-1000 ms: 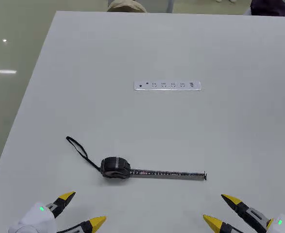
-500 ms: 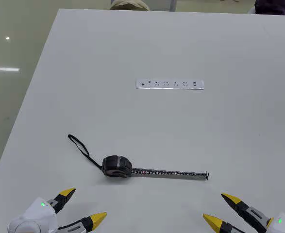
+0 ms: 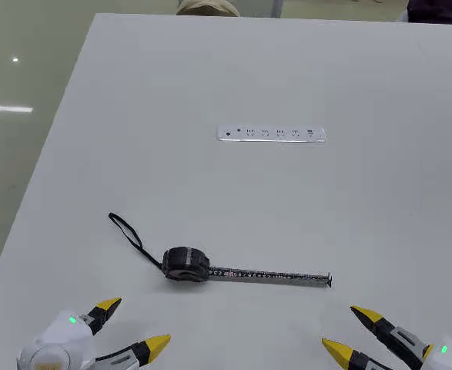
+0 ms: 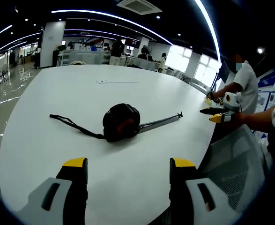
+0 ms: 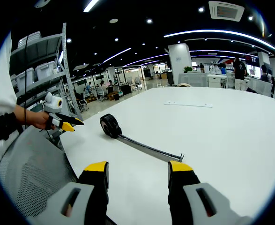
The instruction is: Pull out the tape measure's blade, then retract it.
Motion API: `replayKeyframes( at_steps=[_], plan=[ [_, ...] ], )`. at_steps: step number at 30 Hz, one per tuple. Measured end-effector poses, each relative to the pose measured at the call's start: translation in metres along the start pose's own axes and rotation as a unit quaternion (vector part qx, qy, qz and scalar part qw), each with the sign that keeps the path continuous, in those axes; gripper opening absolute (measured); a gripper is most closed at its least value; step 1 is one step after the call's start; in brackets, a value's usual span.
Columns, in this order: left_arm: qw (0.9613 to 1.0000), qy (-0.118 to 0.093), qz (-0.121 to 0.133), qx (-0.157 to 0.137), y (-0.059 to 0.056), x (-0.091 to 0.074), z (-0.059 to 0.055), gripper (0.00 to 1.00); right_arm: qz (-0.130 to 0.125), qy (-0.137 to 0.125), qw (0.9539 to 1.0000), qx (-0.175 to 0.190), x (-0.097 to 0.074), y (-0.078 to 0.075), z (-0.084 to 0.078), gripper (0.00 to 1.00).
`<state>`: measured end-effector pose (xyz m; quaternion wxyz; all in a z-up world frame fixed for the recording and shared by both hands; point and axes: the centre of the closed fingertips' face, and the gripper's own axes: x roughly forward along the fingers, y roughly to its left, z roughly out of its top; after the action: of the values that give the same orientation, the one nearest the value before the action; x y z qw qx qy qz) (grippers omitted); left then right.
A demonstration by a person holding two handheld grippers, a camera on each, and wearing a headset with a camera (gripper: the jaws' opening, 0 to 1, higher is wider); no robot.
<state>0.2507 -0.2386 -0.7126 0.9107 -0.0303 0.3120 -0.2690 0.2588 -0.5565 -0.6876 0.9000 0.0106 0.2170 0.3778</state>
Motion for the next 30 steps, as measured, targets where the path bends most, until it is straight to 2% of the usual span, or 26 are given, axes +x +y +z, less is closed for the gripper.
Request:
replayKeyframes(
  at_steps=[14,30],
  plan=[
    [0.9999,0.006,0.013,0.002,-0.001,0.011,0.01,0.7,0.007,0.001,1.0,-0.003,0.003,0.0,-0.001,0.51],
    [0.9995,0.009,0.027,-0.011,-0.002,0.027,0.015,0.72,0.014,0.002,0.9998,-0.01,0.007,-0.004,0.0,0.51]
  ],
)
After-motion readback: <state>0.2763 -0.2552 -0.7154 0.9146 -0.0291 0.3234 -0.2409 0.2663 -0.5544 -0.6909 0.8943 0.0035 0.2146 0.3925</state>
